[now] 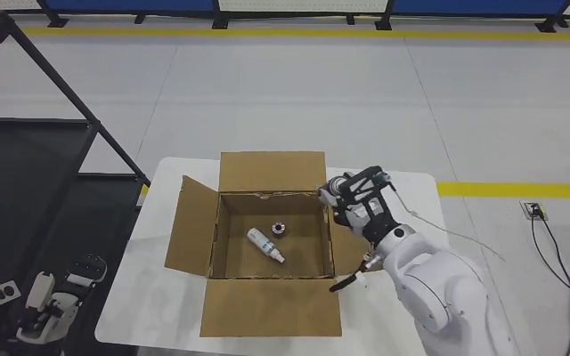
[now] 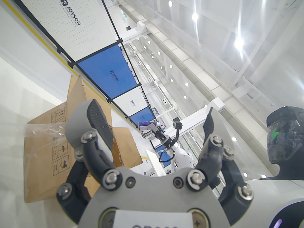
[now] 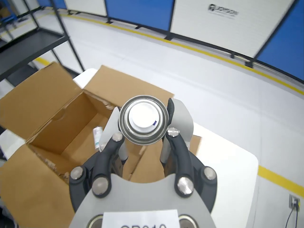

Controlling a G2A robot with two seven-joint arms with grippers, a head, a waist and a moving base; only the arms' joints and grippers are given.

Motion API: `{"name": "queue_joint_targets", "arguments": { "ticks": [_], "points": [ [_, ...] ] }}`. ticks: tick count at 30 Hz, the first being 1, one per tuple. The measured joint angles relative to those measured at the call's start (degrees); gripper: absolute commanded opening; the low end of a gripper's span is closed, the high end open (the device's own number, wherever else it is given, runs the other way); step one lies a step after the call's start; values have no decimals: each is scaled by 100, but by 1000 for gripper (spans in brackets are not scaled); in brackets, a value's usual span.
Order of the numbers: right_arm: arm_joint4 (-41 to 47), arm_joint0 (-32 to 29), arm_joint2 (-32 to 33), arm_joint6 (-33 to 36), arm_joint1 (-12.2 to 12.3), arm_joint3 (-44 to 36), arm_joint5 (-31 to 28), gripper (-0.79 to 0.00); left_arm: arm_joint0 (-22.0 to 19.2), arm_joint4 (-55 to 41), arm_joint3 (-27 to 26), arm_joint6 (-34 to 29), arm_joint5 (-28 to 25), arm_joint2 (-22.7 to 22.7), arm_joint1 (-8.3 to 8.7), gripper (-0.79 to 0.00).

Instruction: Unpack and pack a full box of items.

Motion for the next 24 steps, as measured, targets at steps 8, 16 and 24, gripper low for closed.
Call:
{"name": "queue_joint_targets", "arguments": {
  "ticks": [8, 16, 24],
  "points": [
    [-38, 1133, -1358, 1249, -199, 1646, -318, -785, 0, 0, 0, 0, 0, 0, 0, 0],
    [538, 1608, -1828, 1210, -373, 3131, -481, -785, 0, 0, 0, 0, 0, 0, 0, 0],
    [620, 1748, -1935, 529, -446, 3904, -636, -785, 0, 0, 0, 0, 0, 0, 0, 0]
  ]
}}
